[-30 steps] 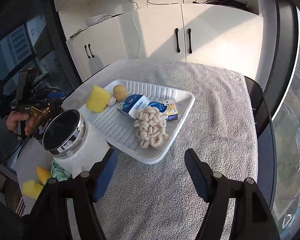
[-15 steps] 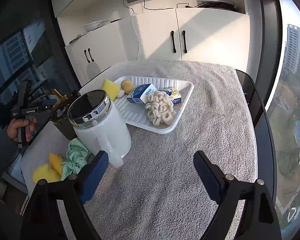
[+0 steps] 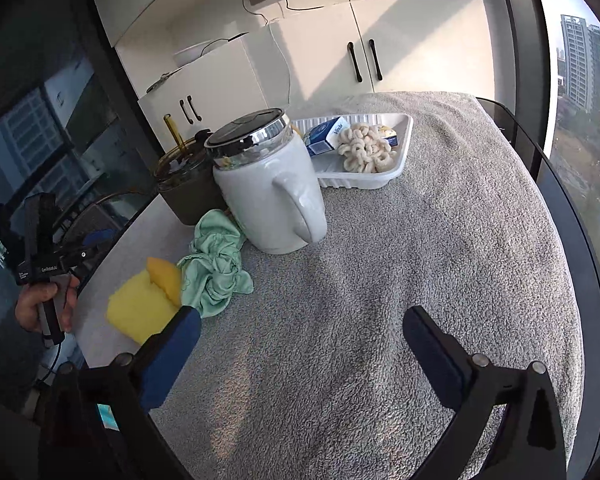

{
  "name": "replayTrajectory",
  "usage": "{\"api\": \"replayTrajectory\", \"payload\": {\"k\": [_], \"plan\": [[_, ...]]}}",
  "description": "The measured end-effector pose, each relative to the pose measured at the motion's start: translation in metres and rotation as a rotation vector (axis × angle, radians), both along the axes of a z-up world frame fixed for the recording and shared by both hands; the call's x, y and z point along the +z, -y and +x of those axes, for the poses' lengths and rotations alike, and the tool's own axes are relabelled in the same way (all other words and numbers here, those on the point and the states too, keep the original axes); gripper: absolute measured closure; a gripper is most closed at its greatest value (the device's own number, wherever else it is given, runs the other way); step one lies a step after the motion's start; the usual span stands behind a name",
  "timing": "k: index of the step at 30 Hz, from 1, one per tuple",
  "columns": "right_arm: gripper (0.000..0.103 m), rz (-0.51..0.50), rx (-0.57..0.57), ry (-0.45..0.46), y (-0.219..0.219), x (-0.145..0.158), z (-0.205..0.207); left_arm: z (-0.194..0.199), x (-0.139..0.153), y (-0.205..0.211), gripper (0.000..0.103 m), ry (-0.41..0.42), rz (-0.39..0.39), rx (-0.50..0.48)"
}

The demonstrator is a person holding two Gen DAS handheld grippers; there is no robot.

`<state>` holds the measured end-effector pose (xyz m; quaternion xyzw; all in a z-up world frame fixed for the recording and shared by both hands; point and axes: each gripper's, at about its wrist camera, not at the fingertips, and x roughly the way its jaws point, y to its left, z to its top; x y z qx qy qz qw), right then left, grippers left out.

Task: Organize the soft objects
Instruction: 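Move both tools back toward the grey knitted pouch and yellow sponge, then grasp the grey rope-knit pouch with the left tool while the right tool grasps a yellow sponge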

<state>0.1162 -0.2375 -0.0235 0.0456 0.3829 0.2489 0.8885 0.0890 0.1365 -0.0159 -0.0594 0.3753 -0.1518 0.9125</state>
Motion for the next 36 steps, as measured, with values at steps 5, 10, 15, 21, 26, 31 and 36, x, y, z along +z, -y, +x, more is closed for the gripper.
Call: {"api": "replayTrajectory", "payload": {"k": [5,10,15,21,26,31,36], "plan": [[0.000,0.029,-0.024,0.011,-0.020,-0.008,-0.029,-0.029,-0.006,0.017,0.000,0.007,-0.004,0.021],[0.000,0.039,-0.004,0.071,-0.054,-0.005,-0.056,-0.055,-0.012,0.044,0.000,0.033,0.035,0.004],[0.000,-0.011,0.094,0.120,-0.100,-0.002,-0.066,-0.053,-0.022,0.067,0.000,0.035,0.086,-0.046],[0.000,-0.032,0.124,0.147,-0.115,-0.005,-0.062,-0.038,-0.031,0.083,0.000,0.015,0.104,-0.085],[0.000,-0.015,0.102,0.115,-0.106,-0.011,-0.054,-0.026,-0.038,0.085,0.000,0.001,0.144,-0.054],[0.000,-0.011,0.121,0.095,-0.106,-0.016,-0.050,-0.022,-0.040,0.077,0.001,-0.011,0.160,-0.027],[0.000,-0.003,0.142,0.079,-0.111,-0.021,-0.047,-0.026,-0.039,0.076,0.002,0.005,0.185,-0.045]]}}
